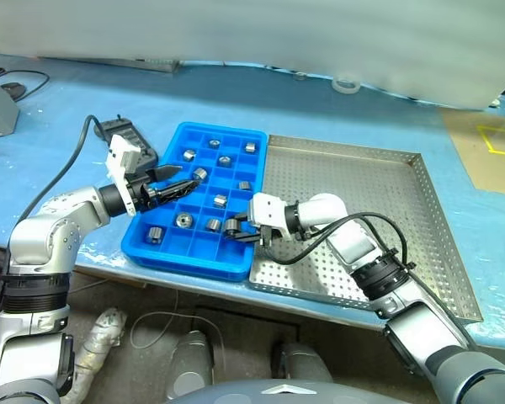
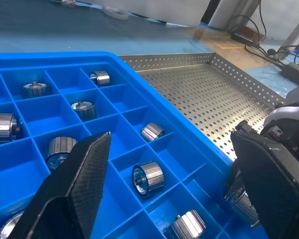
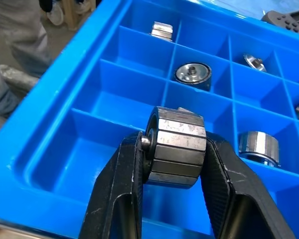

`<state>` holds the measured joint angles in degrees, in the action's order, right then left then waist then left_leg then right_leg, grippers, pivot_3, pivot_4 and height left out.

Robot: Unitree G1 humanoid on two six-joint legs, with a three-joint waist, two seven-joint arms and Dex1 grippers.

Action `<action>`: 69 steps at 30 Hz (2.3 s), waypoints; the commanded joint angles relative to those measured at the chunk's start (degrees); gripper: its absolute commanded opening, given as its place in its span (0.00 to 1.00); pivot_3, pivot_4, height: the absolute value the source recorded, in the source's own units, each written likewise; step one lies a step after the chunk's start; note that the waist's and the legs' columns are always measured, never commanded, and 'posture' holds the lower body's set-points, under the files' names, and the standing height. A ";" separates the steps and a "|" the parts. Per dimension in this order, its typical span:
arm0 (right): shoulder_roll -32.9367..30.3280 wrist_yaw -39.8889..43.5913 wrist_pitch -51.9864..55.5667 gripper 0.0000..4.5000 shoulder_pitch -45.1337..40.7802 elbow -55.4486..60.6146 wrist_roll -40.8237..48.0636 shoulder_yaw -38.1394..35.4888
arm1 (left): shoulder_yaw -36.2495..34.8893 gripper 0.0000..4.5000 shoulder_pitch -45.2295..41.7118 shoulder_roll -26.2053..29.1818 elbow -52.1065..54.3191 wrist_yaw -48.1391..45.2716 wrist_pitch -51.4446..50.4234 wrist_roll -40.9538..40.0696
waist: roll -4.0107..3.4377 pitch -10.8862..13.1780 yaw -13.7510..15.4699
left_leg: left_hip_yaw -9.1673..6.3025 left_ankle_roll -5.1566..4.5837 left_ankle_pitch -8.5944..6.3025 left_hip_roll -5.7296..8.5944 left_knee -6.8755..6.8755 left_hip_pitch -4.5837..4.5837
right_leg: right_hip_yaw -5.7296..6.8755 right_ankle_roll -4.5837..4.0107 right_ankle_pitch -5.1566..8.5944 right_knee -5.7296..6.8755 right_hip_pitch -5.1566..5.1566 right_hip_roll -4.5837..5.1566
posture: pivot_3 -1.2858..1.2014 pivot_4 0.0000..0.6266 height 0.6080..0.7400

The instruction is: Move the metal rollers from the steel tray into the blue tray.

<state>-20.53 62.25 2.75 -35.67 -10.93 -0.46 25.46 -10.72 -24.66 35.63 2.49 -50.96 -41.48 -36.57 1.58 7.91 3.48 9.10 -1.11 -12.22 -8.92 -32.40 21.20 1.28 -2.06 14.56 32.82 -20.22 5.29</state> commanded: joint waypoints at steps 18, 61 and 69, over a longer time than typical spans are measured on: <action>-2.24 -2.57 -5.89 0.63 0.82 -0.39 -2.62 -2.15 | 1.06 0.91 -3.35 -0.98 -3.36 -1.30 3.45 1.31 | 0.01 -0.01 0.50 | -0.13 -0.01 0.00 0.03 -0.02 -0.02 | 0.04 -0.01 0.01 -0.01 0.12 0.00 | 0.54 0.24 1.00; -6.32 -39.56 11.74 0.63 8.05 13.56 -3.07 -27.24 | 0.91 0.91 -10.24 -7.04 -18.86 0.75 21.51 10.47 | -0.02 0.01 -1.29 | -0.17 0.21 0.12 0.01 0.14 -0.06 | -0.06 0.23 -0.13 -0.05 0.04 -0.13 | 0.49 0.24 1.00; -6.70 -38.52 12.63 0.63 9.86 15.23 -2.56 -27.05 | 0.80 0.91 -8.55 -9.76 -16.66 1.98 21.77 9.79 | -0.01 0.01 -1.00 | -0.18 0.19 0.11 0.02 0.14 -0.03 | -0.05 0.24 -0.14 -0.06 0.07 -0.12 | 0.50 0.24 1.00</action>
<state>-26.36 23.63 15.35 -25.96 1.55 -3.29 -0.82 -9.29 -33.45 25.94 -17.00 -49.42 -20.49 -26.09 1.57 7.92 2.47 8.92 -0.93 -12.11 -8.90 -32.26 21.17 1.22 -1.83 14.43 32.76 -20.15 5.18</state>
